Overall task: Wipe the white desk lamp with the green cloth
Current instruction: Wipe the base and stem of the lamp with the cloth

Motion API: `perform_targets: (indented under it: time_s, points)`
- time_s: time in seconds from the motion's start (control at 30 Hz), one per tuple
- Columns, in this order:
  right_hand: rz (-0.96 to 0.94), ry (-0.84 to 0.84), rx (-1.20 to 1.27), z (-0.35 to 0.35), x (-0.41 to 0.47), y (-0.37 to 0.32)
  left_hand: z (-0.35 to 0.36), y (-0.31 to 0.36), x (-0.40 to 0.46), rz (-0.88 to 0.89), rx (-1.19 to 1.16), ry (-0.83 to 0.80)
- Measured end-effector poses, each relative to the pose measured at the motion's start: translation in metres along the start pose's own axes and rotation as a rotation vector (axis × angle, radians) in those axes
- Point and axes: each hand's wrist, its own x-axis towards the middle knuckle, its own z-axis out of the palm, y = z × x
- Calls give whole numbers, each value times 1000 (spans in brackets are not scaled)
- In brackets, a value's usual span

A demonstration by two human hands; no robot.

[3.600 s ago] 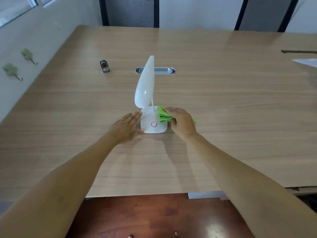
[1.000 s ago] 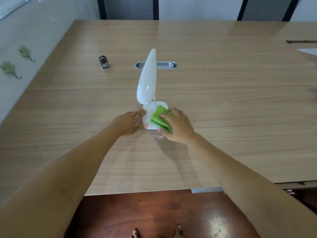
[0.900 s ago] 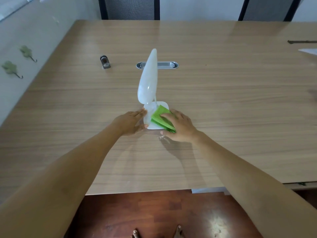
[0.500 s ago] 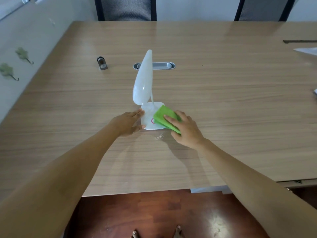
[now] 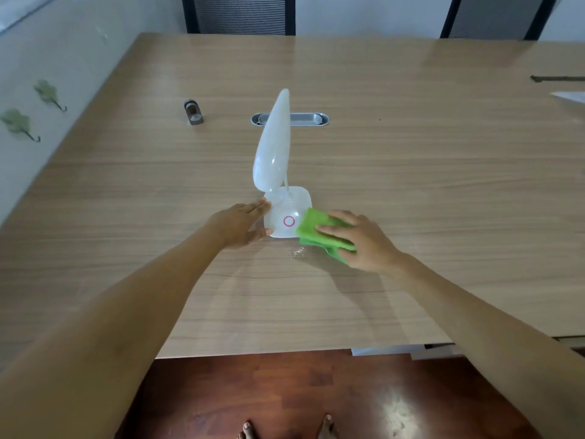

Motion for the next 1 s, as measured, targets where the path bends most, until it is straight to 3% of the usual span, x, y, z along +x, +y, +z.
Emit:
perform_targets:
  time_s: [0.1, 0.2, 0.37, 0.5, 0.57, 0.67, 0.87, 1.0]
  points:
    - [202, 113, 138, -2, 27, -2, 0, 1, 0, -5, -5, 1]
    - [270, 48, 189, -1, 49, -25, -1, 2, -1, -5, -1, 0]
    - [320, -25, 67, 1, 49, -24, -4, 4, -3, -5, 11, 3]
    - [515, 65, 170, -7, 49, -18, -5, 5, -3, -13, 14, -8]
    - [470, 109, 210, -6, 49, -34, -5, 5, -4, -13, 18, -7]
    - [328, 46, 109, 2, 43, -51, -5, 5, -4, -11, 21, -4]
    - [482, 43, 53, -7, 44, -32, -6, 6, -4, -12, 19, -6]
    - [340, 70, -2, -11, 42, -55, -6, 5, -3, -7, 38, -8]
